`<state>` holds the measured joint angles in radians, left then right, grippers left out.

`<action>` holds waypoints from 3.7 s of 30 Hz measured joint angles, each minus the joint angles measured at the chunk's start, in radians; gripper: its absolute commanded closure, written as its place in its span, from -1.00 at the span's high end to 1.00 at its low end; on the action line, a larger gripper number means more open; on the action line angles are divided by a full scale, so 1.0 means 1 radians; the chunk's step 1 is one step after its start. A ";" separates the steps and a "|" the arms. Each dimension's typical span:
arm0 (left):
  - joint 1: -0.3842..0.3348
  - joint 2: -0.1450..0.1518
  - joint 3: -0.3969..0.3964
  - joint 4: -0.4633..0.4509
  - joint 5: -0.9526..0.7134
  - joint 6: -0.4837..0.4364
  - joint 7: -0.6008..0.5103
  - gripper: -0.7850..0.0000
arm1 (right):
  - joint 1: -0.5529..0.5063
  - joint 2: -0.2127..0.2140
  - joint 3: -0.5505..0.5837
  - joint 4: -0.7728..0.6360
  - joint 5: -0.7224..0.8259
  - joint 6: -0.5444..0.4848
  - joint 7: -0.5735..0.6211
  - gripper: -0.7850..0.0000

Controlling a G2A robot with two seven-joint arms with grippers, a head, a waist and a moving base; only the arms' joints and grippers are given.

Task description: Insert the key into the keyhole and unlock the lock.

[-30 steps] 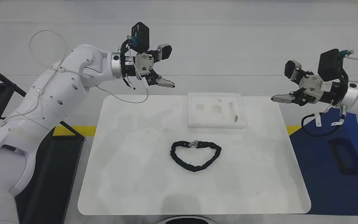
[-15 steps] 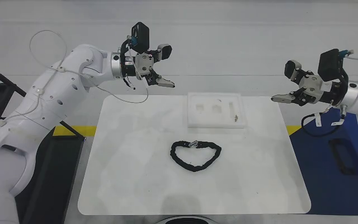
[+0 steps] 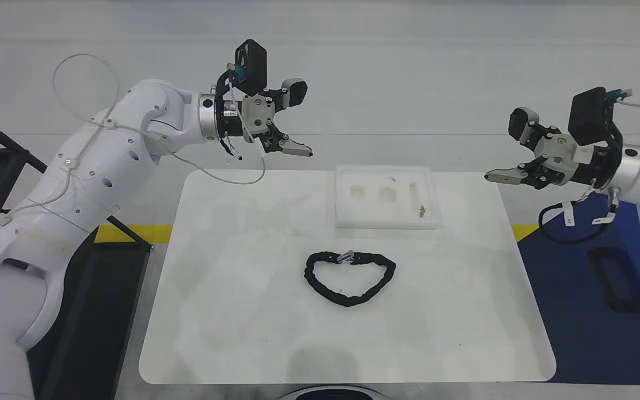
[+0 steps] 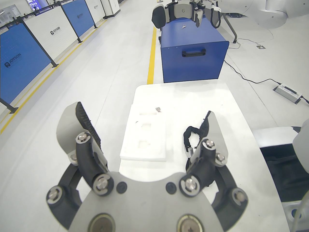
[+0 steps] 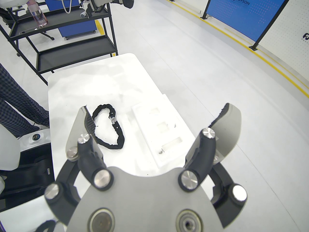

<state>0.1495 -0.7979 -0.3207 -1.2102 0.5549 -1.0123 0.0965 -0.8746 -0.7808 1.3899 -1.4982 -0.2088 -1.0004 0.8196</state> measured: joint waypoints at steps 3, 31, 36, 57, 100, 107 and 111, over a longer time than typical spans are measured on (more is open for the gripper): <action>0.000 0.000 0.000 0.000 0.000 0.000 0.000 1.00 | -0.010 -0.004 -0.015 0.006 -0.019 0.037 -0.025 1.00; 0.000 0.000 0.000 0.000 0.000 0.000 0.000 1.00 | 0.329 -0.267 -0.687 0.573 -0.211 0.620 0.029 1.00; 0.000 0.000 0.000 0.000 0.000 0.000 0.000 1.00 | 0.357 -0.325 -0.727 0.692 -0.084 0.692 0.065 1.00; 0.000 0.000 0.000 0.000 0.000 0.000 0.000 1.00 | 0.398 -0.397 -0.782 0.836 -0.040 0.655 0.071 1.00; 0.000 0.000 0.000 0.000 0.000 0.000 0.000 1.00 | 0.487 -0.555 -0.858 1.150 -0.111 0.564 0.076 0.26; 0.000 0.000 0.000 0.000 0.000 0.000 0.000 1.00 | 0.495 -0.578 -0.864 1.184 -0.140 0.598 0.056 -0.09; 0.000 0.000 0.000 0.000 0.000 0.000 0.000 1.00 | 0.500 -0.591 -0.867 1.203 -0.153 0.620 0.054 -0.15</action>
<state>0.1495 -0.7979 -0.3207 -1.2102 0.5549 -1.0123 0.0965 -0.3743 -1.3717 0.5231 -0.2947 -0.3621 -0.3800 0.8733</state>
